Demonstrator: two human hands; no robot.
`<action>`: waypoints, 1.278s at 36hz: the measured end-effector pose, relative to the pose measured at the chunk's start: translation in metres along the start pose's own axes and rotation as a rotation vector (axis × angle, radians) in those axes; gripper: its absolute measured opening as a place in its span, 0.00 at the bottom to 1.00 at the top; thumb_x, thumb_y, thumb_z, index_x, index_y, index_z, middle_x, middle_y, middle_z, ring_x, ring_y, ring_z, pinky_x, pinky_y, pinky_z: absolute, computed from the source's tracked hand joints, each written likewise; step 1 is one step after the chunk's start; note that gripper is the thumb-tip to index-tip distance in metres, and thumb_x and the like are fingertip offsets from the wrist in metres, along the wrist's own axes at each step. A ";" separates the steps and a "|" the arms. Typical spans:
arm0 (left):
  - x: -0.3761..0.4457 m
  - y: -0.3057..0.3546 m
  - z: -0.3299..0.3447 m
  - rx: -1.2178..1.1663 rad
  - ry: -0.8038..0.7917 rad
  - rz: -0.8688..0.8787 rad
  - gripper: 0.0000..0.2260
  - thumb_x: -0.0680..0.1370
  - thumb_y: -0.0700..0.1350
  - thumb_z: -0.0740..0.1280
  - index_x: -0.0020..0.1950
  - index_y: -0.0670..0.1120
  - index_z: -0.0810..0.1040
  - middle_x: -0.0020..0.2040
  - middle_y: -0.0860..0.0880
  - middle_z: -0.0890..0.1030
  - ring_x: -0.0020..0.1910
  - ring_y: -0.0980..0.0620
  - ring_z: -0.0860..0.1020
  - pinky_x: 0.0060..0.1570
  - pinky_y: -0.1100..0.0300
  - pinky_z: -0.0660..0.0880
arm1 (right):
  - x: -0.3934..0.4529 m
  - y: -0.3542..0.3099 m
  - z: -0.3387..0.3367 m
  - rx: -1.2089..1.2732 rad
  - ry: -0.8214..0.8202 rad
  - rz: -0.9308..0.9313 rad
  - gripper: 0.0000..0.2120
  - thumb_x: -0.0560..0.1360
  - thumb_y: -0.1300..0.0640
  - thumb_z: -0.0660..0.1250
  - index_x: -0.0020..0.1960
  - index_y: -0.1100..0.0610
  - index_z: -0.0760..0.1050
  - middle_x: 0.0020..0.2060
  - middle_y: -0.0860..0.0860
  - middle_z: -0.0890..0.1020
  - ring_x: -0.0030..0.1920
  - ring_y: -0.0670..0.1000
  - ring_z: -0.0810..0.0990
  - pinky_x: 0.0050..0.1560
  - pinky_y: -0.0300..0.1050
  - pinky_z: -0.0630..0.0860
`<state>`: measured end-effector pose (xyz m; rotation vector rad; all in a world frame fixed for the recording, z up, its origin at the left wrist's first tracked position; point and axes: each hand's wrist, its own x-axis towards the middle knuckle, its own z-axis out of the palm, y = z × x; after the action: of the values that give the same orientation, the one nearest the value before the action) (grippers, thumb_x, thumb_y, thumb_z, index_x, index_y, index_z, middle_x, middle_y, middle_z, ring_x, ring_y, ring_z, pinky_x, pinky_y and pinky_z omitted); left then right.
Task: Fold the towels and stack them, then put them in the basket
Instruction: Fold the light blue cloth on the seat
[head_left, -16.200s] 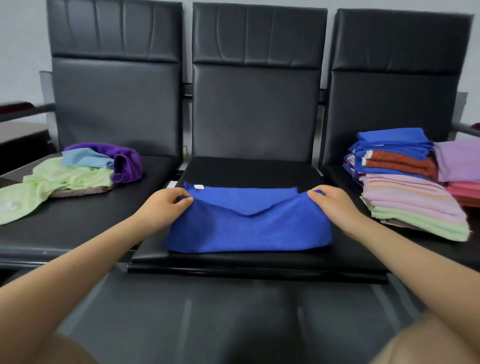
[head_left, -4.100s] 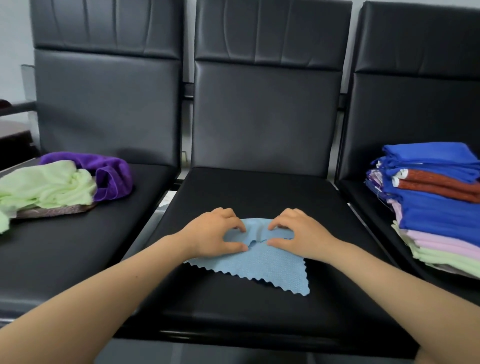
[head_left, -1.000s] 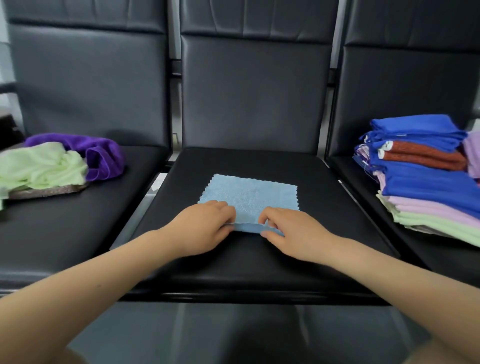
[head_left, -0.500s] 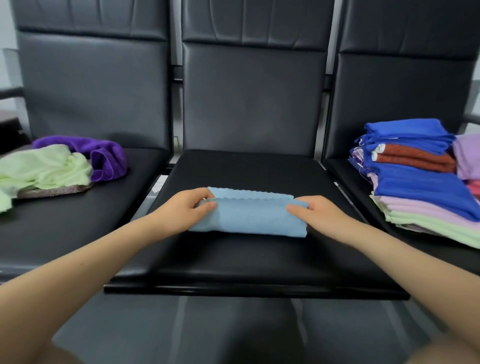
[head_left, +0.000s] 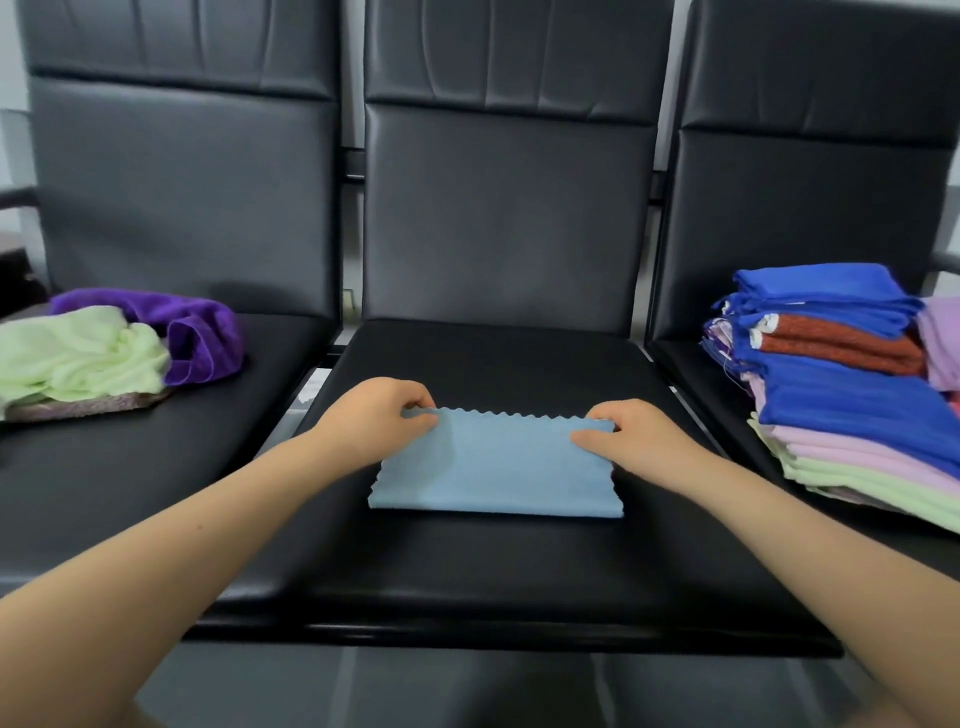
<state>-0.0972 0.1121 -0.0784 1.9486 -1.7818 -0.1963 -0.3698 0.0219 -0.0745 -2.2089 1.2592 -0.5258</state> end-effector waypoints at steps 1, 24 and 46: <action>0.004 -0.001 0.001 0.013 0.005 -0.006 0.04 0.78 0.48 0.65 0.45 0.52 0.78 0.36 0.56 0.77 0.35 0.58 0.73 0.35 0.63 0.69 | 0.005 0.001 0.002 -0.009 0.015 0.007 0.13 0.74 0.55 0.68 0.35 0.59 0.70 0.30 0.51 0.68 0.31 0.48 0.64 0.32 0.43 0.60; 0.015 -0.008 0.025 0.234 0.081 0.012 0.09 0.79 0.49 0.62 0.57 0.52 0.77 0.55 0.53 0.73 0.58 0.52 0.70 0.51 0.56 0.74 | 0.039 0.021 -0.001 -0.236 -0.032 0.223 0.13 0.74 0.48 0.70 0.44 0.57 0.73 0.36 0.50 0.77 0.31 0.48 0.75 0.32 0.38 0.69; -0.030 0.027 0.042 0.085 0.068 -0.064 0.15 0.79 0.54 0.62 0.64 0.53 0.72 0.64 0.53 0.70 0.65 0.52 0.66 0.61 0.59 0.67 | -0.005 -0.011 0.023 0.547 -0.011 0.419 0.06 0.72 0.62 0.70 0.47 0.61 0.76 0.41 0.55 0.79 0.37 0.50 0.77 0.33 0.40 0.71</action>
<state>-0.1428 0.1299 -0.1096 2.0487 -1.7111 -0.0765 -0.3516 0.0368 -0.0859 -1.4513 1.3314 -0.5987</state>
